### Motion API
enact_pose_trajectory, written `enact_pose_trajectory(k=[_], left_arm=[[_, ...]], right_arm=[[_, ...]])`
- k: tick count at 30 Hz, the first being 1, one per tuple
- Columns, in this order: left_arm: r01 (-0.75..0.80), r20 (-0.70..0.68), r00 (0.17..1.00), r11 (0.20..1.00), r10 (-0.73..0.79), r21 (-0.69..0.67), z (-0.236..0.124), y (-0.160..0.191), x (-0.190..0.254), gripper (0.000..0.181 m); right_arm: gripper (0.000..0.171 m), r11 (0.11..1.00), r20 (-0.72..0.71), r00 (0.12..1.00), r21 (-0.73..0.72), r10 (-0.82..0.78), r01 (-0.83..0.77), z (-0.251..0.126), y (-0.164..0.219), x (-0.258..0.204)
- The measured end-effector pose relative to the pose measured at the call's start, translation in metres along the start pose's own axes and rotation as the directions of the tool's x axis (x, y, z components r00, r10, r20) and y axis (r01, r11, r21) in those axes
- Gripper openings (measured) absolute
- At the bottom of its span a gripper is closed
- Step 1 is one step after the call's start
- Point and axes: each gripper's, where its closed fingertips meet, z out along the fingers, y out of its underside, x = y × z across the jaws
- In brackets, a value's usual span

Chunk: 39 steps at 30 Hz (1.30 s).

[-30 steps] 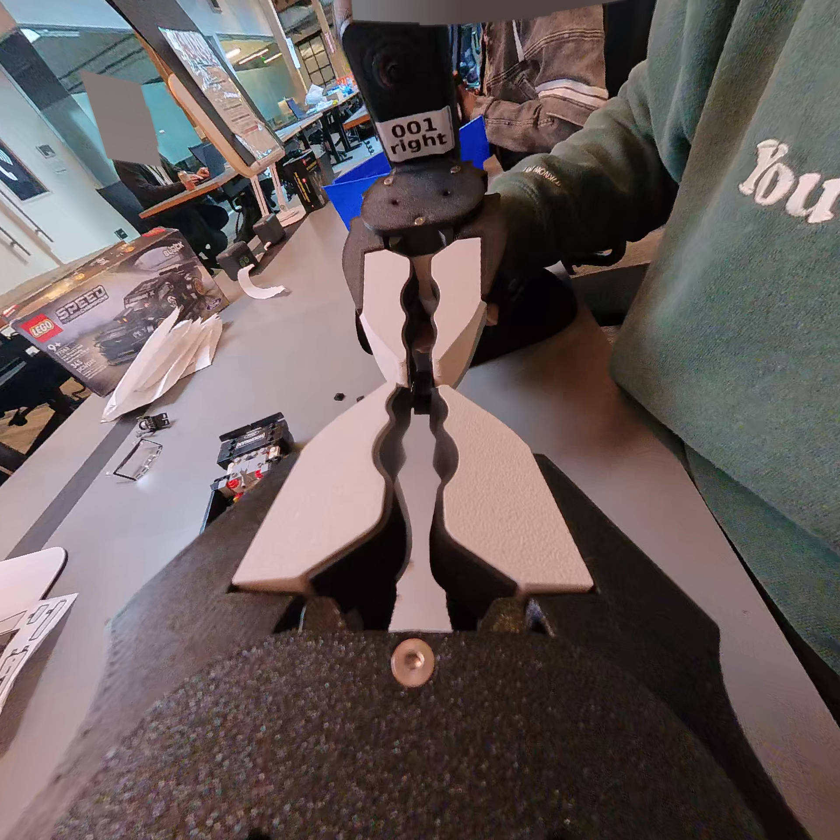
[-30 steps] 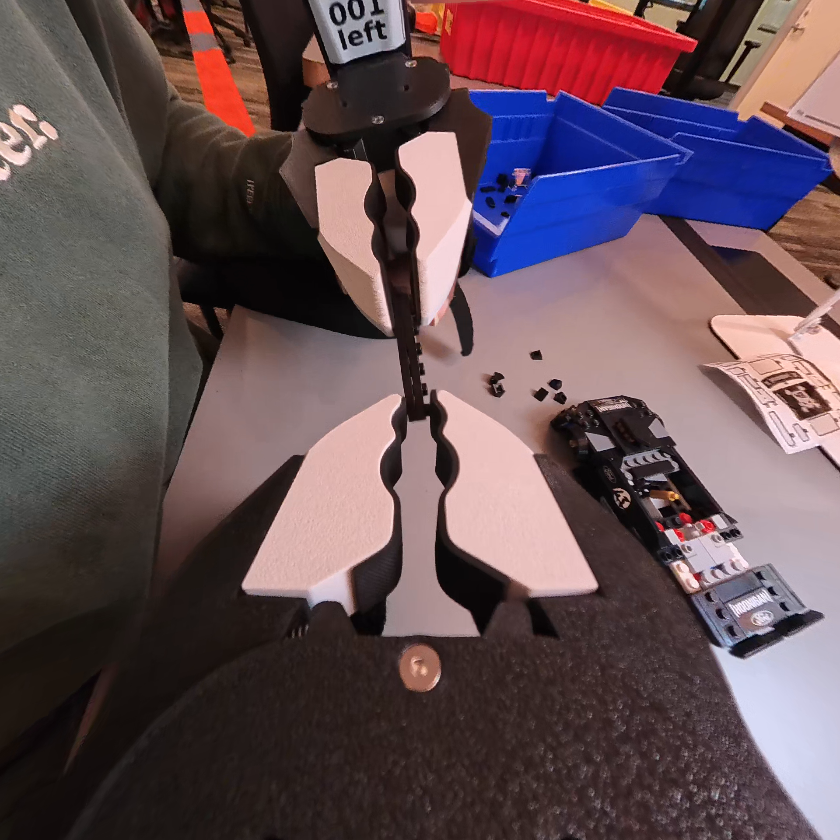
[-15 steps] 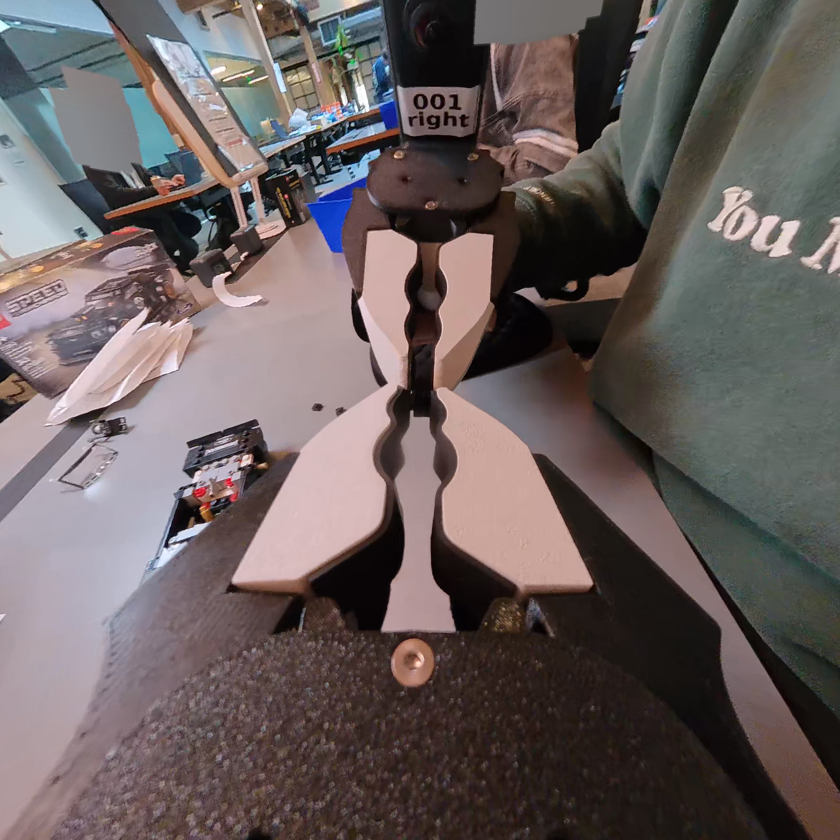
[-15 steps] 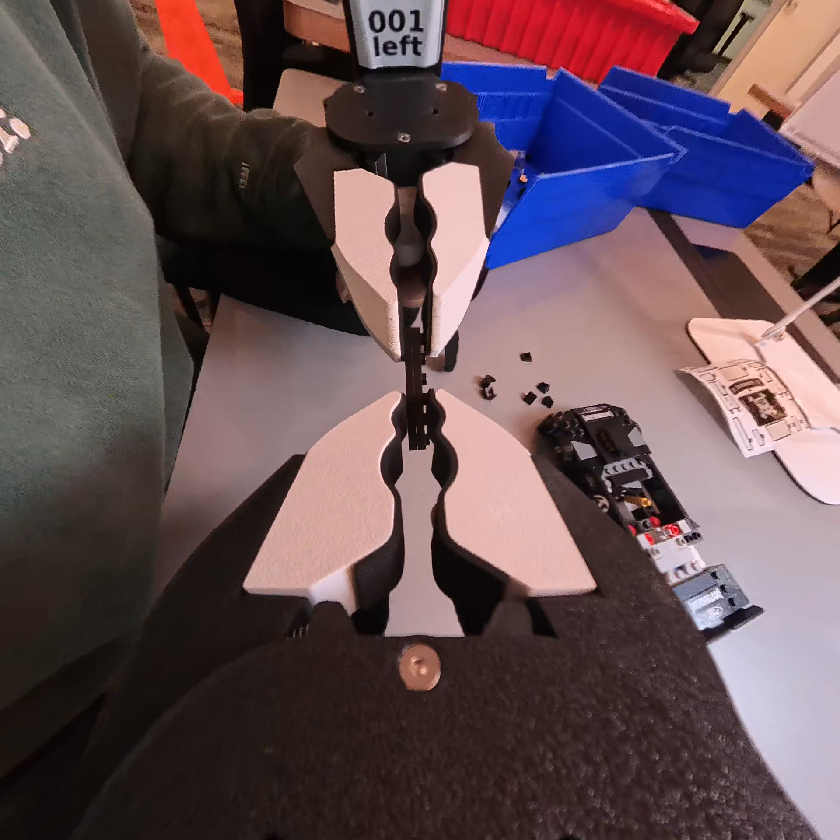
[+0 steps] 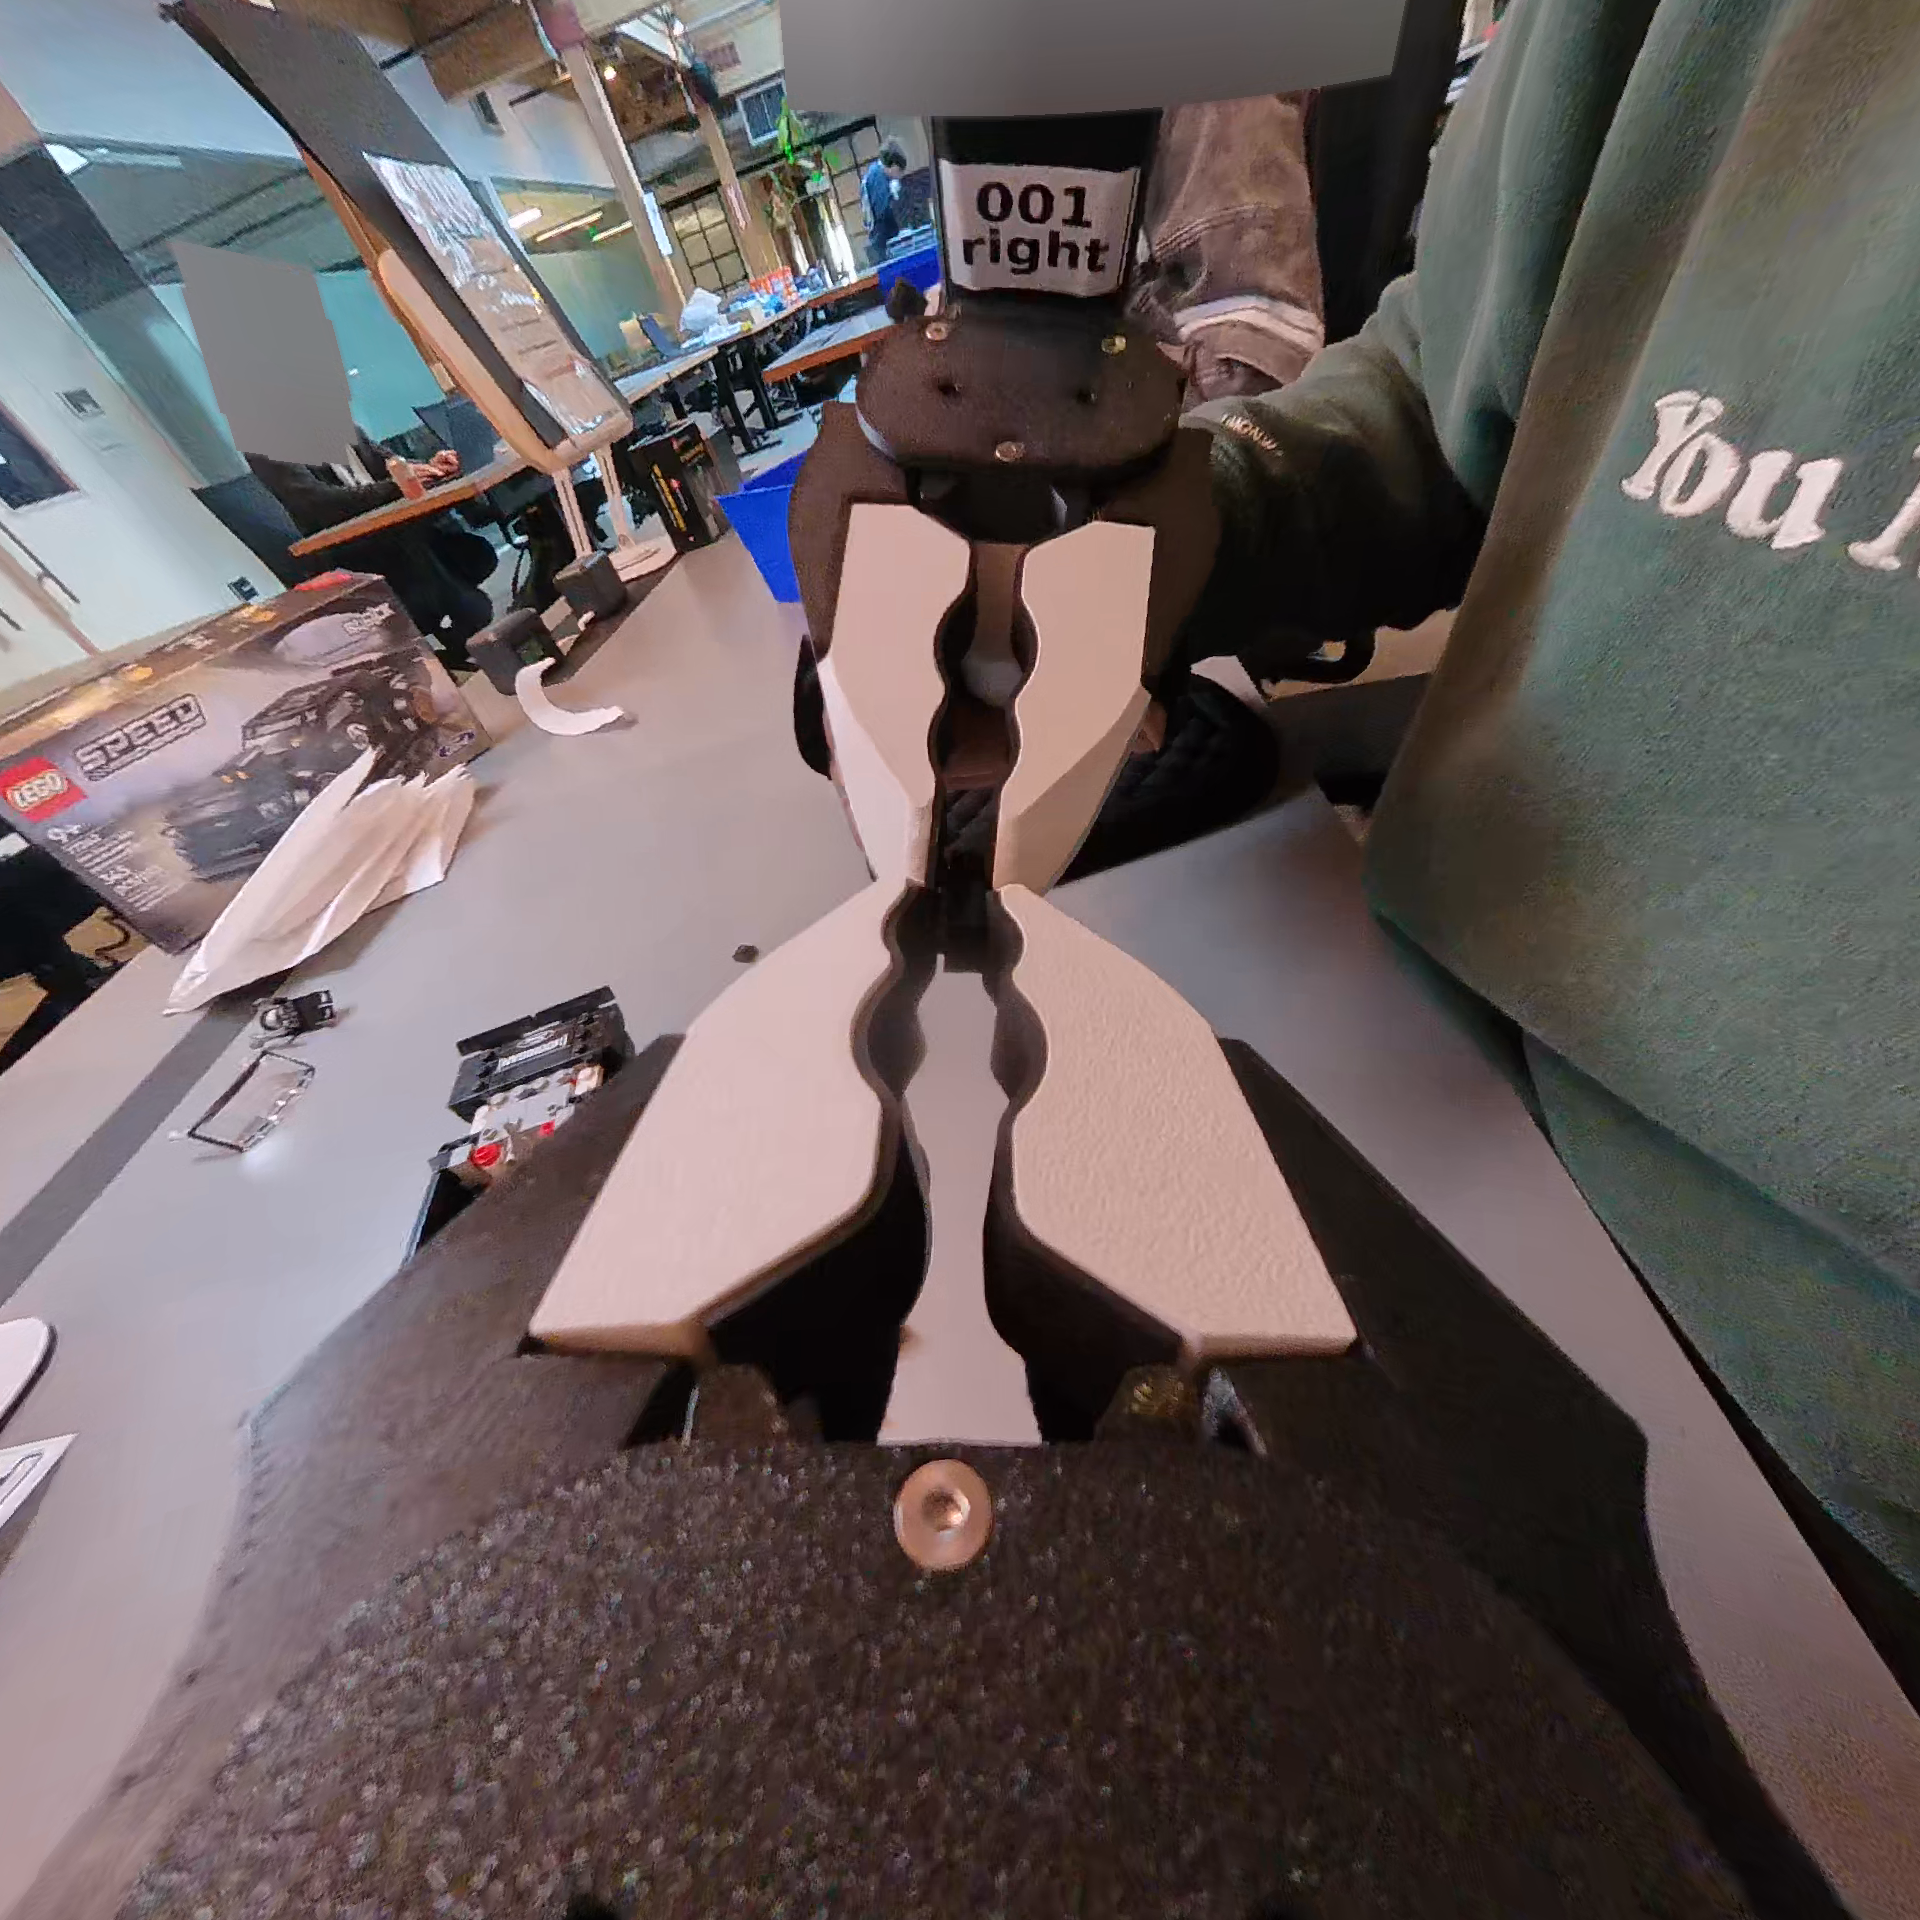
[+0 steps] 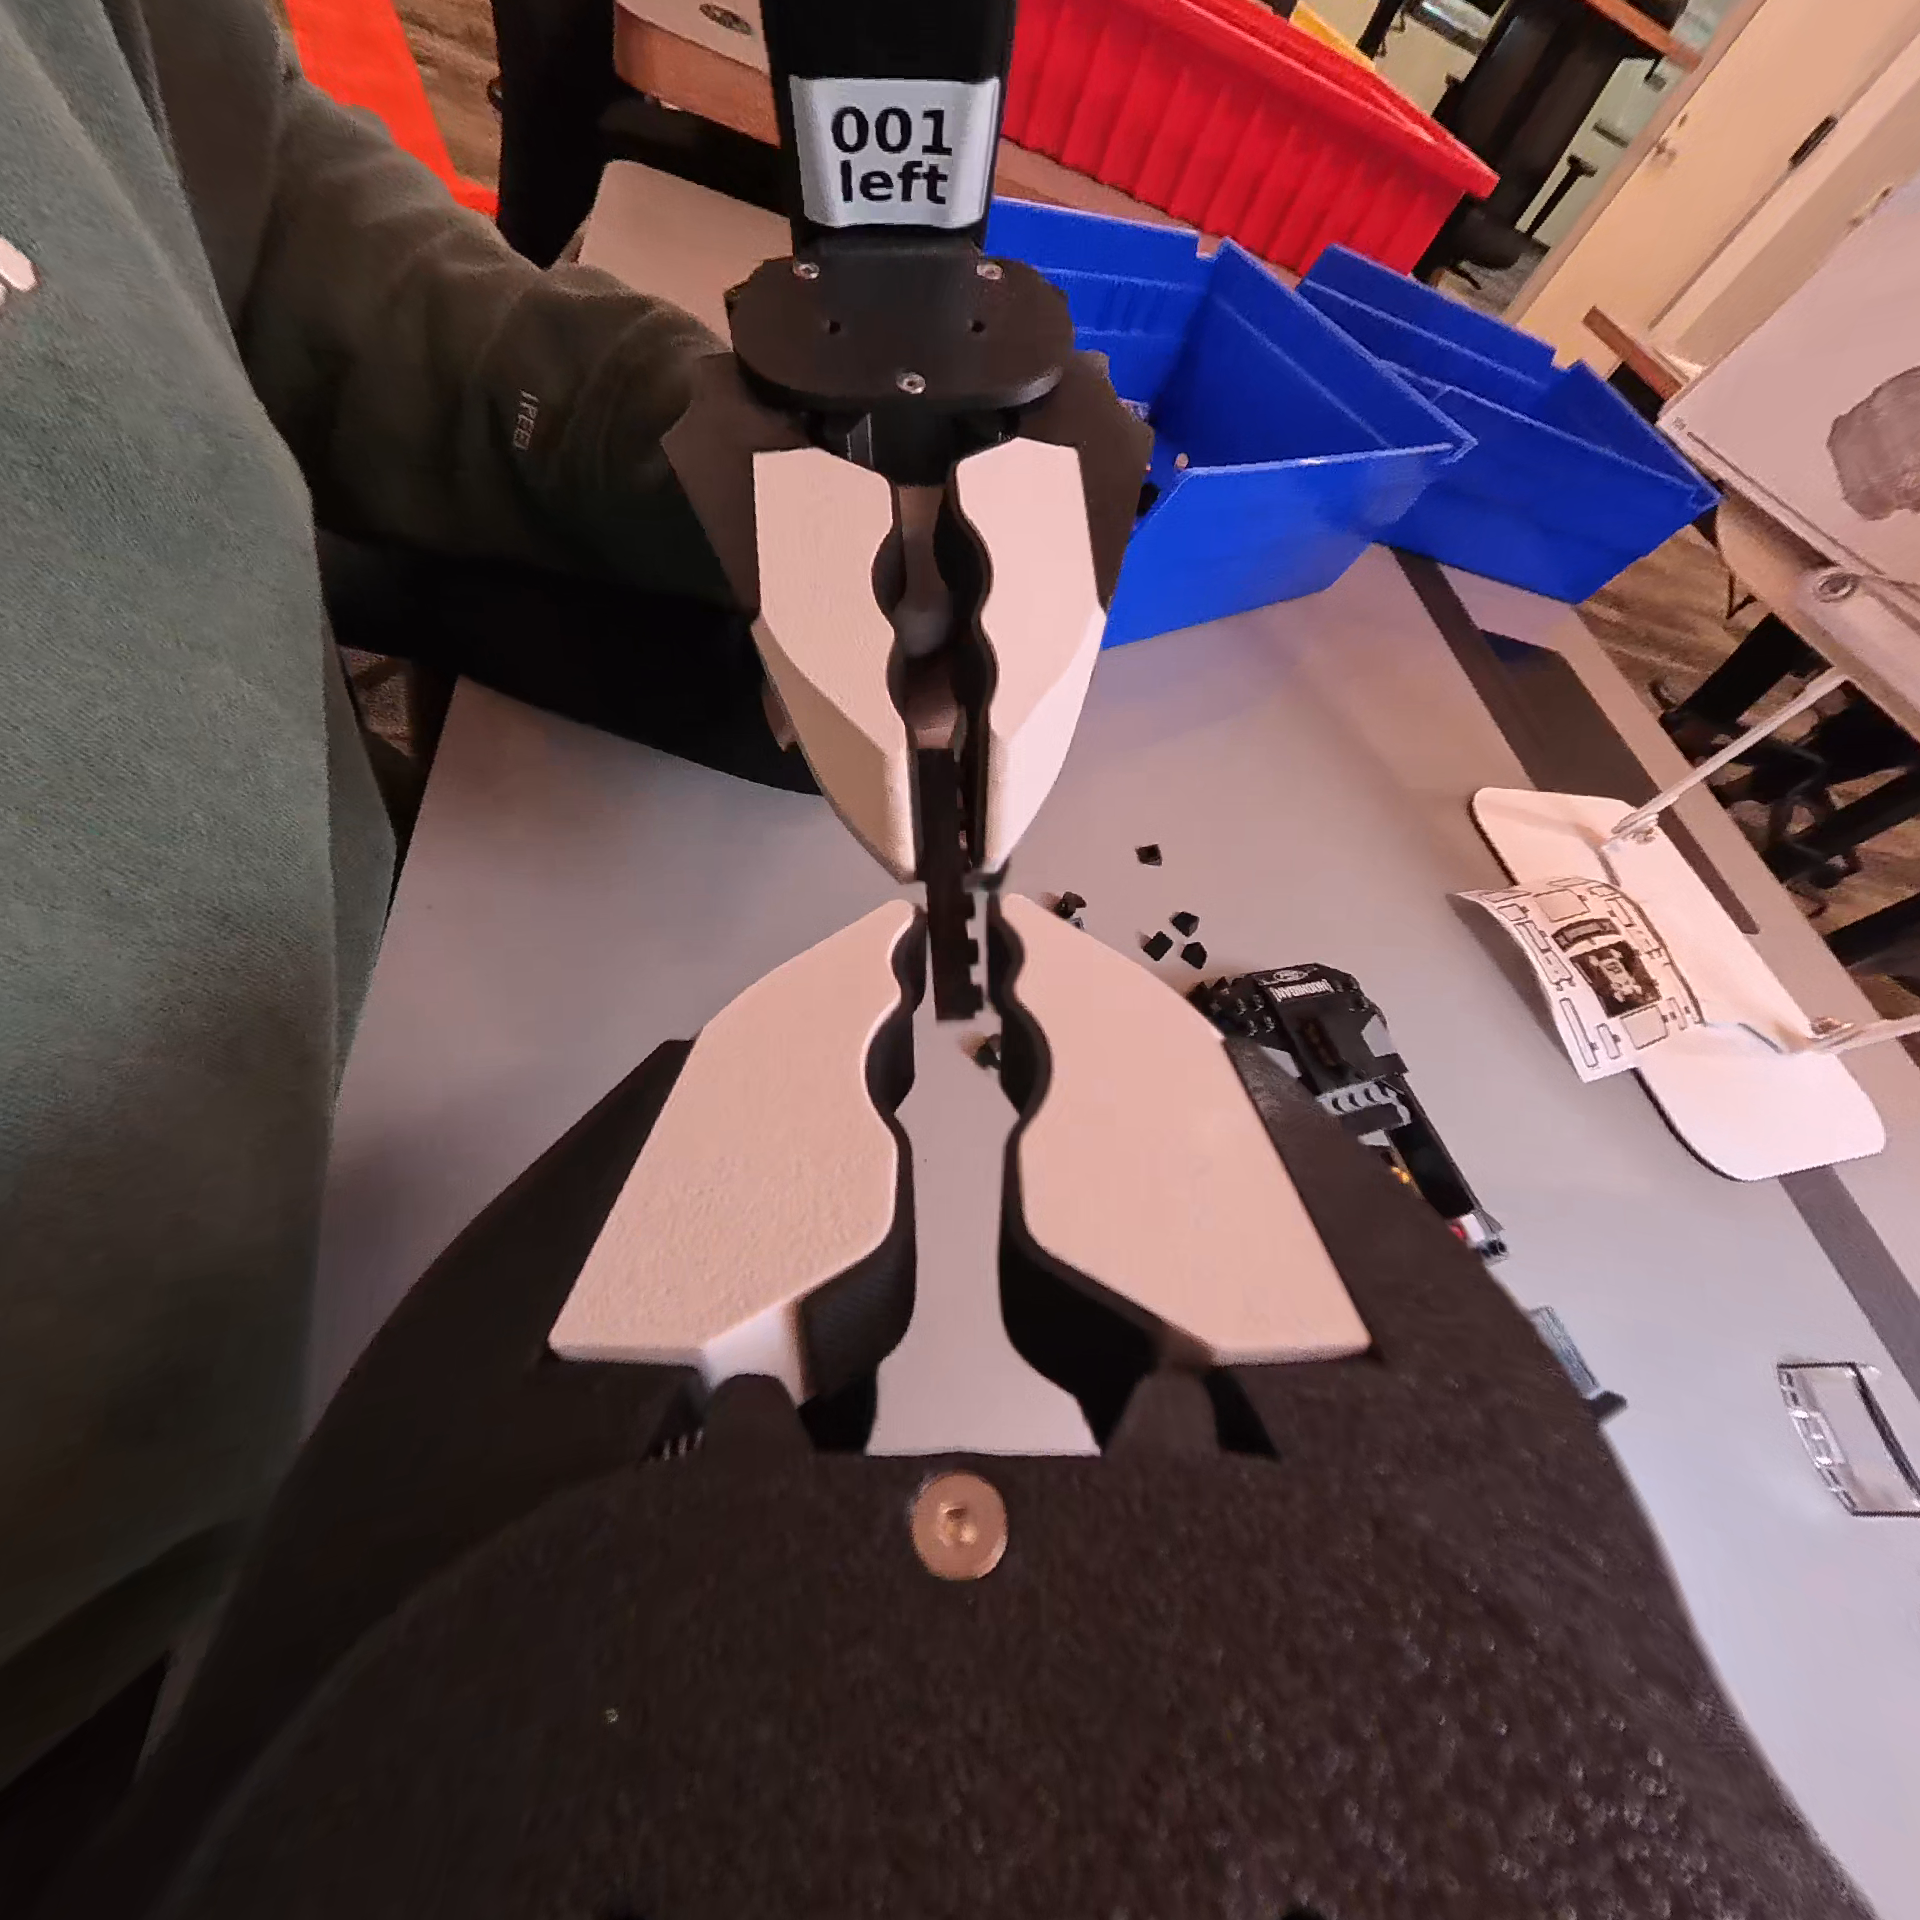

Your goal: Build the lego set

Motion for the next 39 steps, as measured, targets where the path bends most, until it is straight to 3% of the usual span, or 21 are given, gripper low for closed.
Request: enact_pose_trajectory(k=[3, 5, 11, 15, 18, 27, 36, 39], left_arm=[[0.016, -0.006, 1.0, 0.999, -0.015, 0.049, -0.002, -0.007, 0.0, 0.011], [0.02, -0.017, 1.0, 0.998, -0.019, 0.059, -0.001, -0.007, 0.002, 0.011], [0.052, -0.028, 0.998, 0.994, -0.049, 0.092, 0.0, -0.007, 0.002, 0.011], [0.036, -0.011, 0.999, 0.998, -0.035, 0.05, 0.004, 0.002, 0.001, 0.018], [0.014, -0.015, 1.0, 1.0, -0.014, 0.003, 0.005, 0.008, 0.003, 0.01], [-0.007, -0.035, 0.999, 0.999, 0.006, -0.038, 0.006, 0.01, 0.008, 0.011], [0.059, -0.013, 0.998, 0.998, -0.059, -0.012, 0.01, 0.013, 0.001, 0.009], [0.074, -0.015, 0.997, 0.997, -0.074, -0.015, 0.008, 0.015, 0.0, 0.009]], right_arm=[[0.021, 1.0, 0.021, 0.999, 0.017, 0.026, -0.026, -0.003, 0.001, -0.001], [0.01, 0.998, 0.024, 0.999, 0.052, 0.029, -0.03, -0.005, -0.004, -0.002], [0.009, 0.997, 0.034, 0.997, 0.006, 0.071, -0.071, -0.004, -0.002, 0.0], [0.009, 0.993, 0.029, 0.994, -0.052, 0.106, -0.105, 0.0, 0.003, 0.002], [0.009, 0.993, 0.041, 0.996, -0.09, 0.083, -0.079, 0.003, 0.006, -0.001], [0.009, 0.994, 0.045, 0.997, -0.1, 0.054, -0.05, 0.001, 0.007, -0.006], [0.01, 0.988, 0.012, 0.988, -0.024, 0.154, -0.154, 0.003, 0.012, 0.002], [0.02, 0.98, 0.023, 0.98, 0.024, 0.196, -0.197, 0.003, 0.011, 0.003]])
